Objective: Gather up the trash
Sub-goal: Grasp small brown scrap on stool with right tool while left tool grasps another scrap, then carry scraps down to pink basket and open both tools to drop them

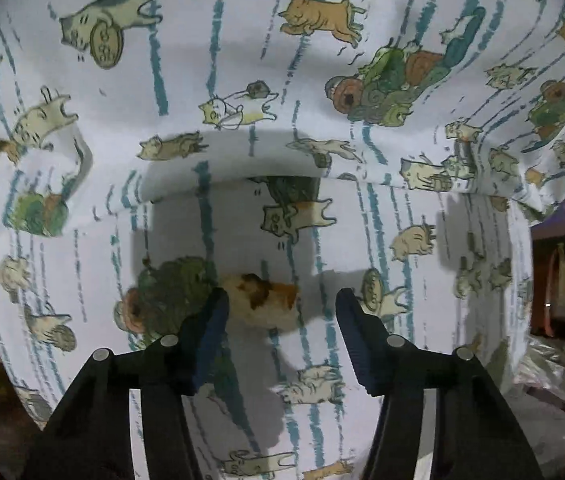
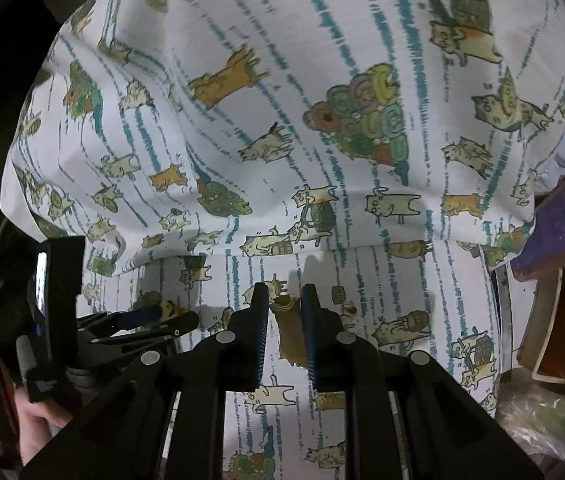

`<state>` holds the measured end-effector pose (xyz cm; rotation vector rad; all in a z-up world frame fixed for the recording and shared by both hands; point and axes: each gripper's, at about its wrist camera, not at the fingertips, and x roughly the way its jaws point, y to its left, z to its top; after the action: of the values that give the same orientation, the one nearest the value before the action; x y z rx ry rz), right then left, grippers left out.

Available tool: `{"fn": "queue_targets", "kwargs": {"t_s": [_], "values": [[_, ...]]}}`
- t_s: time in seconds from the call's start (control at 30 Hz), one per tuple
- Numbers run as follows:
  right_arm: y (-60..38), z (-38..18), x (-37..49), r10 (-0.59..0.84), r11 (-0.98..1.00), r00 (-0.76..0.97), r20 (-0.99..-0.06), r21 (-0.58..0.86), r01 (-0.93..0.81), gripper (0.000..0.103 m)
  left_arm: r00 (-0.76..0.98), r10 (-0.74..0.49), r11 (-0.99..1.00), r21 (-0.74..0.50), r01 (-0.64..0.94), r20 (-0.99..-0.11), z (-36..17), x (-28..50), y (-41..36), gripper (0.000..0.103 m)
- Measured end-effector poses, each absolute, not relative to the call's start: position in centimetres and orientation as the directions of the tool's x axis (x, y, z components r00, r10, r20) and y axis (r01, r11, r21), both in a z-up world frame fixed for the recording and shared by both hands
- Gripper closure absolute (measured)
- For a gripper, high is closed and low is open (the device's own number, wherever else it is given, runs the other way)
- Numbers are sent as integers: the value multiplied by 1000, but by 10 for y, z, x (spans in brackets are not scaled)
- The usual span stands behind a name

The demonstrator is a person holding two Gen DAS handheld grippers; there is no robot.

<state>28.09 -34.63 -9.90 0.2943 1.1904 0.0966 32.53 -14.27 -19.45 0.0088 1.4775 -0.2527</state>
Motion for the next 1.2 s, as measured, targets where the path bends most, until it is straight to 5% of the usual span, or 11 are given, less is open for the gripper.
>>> {"fn": "queue_targets", "kwargs": {"t_s": [0.07, 0.13, 0.27, 0.33, 0.63, 1.2], "values": [[-348, -97, 280, 222, 958, 376, -900, 273, 88, 87, 80, -125, 979, -110, 171, -989, -199, 324, -142, 50], [-348, -97, 280, 221, 958, 372, -901, 272, 92, 87, 102, -80, 982, -61, 179, -992, -199, 323, -144, 68], [-349, -92, 284, 225, 946, 364, -904, 293, 142, 87, 89, -104, 975, -84, 206, -991, -197, 320, -145, 79], [-347, -85, 284, 218, 939, 363, -906, 296, 175, 87, 112, -113, 979, -91, 183, -987, -190, 317, -138, 96], [-315, -47, 259, 305, 923, 373, -876, 368, 110, 87, 240, -173, 974, -129, 189, -955, -141, 272, -123, 95], [-283, -20, 225, 210, 976, 445, -870, 212, -47, 87, 347, -207, 975, -162, 154, -915, -102, 224, -74, 96]]}}
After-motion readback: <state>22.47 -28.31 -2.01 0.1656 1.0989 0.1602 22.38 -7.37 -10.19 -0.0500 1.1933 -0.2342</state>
